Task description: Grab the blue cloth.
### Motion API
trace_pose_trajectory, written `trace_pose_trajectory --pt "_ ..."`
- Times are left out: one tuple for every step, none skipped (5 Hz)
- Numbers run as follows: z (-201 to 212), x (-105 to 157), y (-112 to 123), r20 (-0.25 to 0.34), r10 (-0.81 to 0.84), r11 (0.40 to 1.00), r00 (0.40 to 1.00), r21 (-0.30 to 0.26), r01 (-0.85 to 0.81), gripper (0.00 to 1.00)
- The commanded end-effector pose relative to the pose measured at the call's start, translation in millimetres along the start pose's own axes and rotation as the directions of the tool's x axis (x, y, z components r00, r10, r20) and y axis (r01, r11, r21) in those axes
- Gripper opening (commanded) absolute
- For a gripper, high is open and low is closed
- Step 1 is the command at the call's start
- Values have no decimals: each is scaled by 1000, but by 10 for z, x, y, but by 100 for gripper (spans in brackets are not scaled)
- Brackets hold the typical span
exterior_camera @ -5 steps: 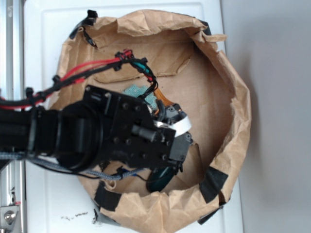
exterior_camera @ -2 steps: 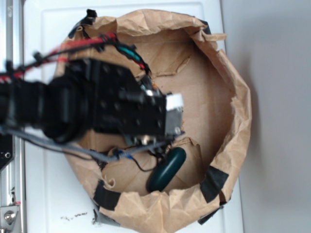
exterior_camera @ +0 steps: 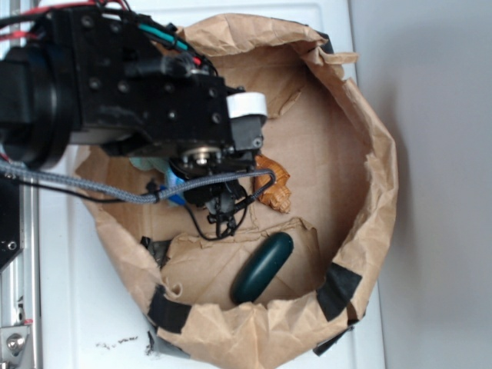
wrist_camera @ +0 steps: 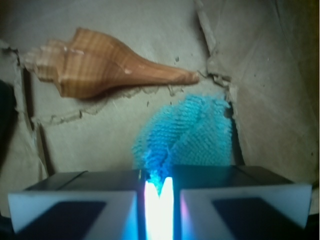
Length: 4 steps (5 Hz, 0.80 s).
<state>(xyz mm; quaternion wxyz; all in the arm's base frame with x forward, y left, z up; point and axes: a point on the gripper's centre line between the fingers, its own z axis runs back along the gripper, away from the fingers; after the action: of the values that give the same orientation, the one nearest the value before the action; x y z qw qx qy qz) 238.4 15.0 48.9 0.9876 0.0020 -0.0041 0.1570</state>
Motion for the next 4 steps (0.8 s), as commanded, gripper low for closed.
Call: trace_pose_trajectory --pt "162 43 101 37 -12 999 999 -32 13 0" --pt "241 21 141 21 -24 999 999 -35 25 0" --pt "450 -68 57 18 6 1000 1000 -14 -6 0" --pt "701 -70 -133 -23 38 999 999 6 -38 0"
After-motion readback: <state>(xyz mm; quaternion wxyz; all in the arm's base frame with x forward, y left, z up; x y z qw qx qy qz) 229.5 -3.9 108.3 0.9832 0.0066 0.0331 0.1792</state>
